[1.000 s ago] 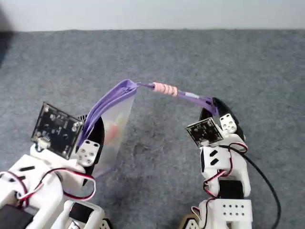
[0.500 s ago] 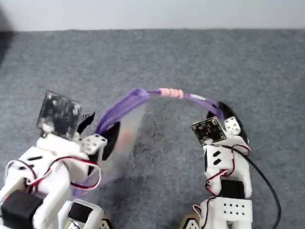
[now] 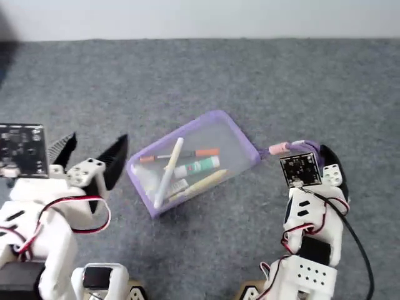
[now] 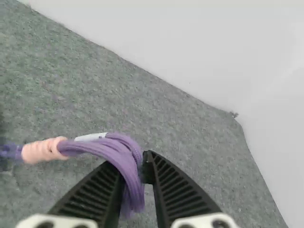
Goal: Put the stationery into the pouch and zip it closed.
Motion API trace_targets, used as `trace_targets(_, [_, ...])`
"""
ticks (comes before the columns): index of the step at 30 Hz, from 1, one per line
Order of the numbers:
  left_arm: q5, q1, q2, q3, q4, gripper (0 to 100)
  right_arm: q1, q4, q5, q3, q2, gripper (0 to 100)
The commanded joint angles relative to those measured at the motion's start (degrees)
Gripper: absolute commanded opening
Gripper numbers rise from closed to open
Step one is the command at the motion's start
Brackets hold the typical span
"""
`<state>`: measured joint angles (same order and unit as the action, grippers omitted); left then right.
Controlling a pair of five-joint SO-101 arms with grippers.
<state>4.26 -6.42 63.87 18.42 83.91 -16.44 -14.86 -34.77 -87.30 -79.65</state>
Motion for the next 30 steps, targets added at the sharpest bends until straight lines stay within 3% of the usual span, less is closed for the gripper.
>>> trace_targets(1, [0.44, -3.6, 0.0, -0.13, 2.73, 25, -0.48, 0.04, 1.14, 0.0, -0.75, 0.8])
trace_targets(5, [0.44, -5.27, 0.18, -0.4, 8.44, 23, -0.4, -0.04, 5.89, 0.62, -1.01, 0.8])
trace_targets(10, [0.7, -6.51, 4.92, -0.31, 9.93, 22, 2.51, -2.42, 8.35, 1.76, -5.32, 1.3])
trace_targets(14, [0.7, -6.77, 11.96, 3.12, 10.02, 22, 6.37, -14.29, 8.53, 1.67, -12.18, 10.1])
trace_targets(18, [0.35, -11.78, 20.31, 9.19, 9.41, 22, 8.66, -25.1, 13.45, 1.85, -22.37, 20.4])
trace_targets(22, [0.35, -15.65, 27.96, 16.31, 6.77, 22, 9.63, -35.3, 15.56, 6.59, -24.13, 19.9])
trace_targets(30, [0.7, -16.18, 40.97, 31.43, 4.04, 22, 9.8, -49.45, 24.0, 16.18, -24.31, 18.8])
